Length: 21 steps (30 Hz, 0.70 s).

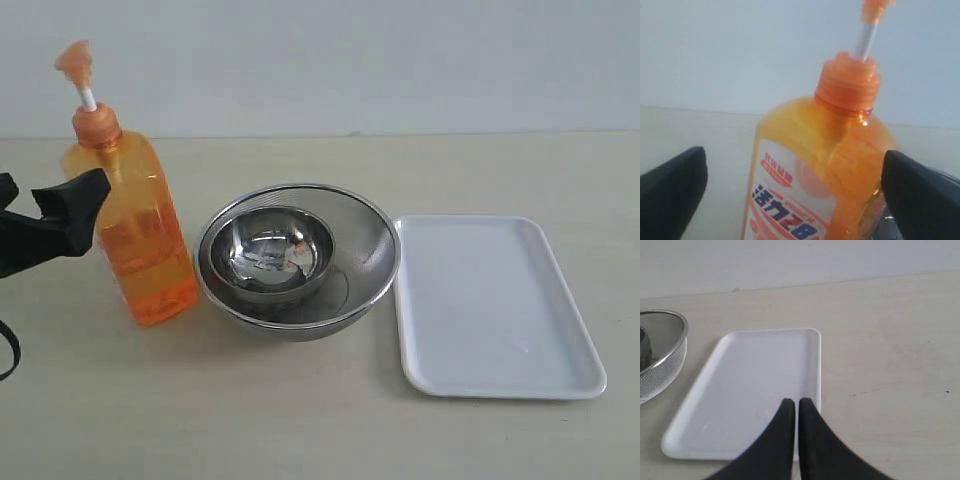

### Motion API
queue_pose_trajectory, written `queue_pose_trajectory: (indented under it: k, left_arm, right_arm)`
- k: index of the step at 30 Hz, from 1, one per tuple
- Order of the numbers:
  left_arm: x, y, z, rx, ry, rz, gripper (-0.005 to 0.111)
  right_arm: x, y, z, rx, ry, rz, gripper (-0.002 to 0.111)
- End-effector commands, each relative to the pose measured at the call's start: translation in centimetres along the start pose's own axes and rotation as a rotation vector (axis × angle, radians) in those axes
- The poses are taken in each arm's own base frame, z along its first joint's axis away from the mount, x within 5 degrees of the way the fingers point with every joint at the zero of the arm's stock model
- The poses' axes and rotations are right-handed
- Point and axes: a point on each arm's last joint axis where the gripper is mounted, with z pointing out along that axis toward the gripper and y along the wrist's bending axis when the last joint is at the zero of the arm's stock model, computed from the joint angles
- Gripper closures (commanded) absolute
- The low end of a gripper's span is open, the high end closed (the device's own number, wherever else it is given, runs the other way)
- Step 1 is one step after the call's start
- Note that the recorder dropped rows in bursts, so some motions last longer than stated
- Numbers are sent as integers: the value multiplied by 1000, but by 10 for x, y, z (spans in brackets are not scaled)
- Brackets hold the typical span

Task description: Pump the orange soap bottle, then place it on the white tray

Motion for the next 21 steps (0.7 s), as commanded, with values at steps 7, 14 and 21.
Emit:
queue_pose_trajectory:
  k: [7,14,21]
  left_arm:
    - [-2,14,2,-174,-3,93,21]
    - [-3,28,-1,-324,-16,6,21]
    - [-2,24,-1,-288,-4,2,21]
  right_arm:
    - [-1,0,0,5,-17,-16,108]
    - [0,0,0,4,-6,-12,108]
    - [-1,0,0,4,-10,-12,108]
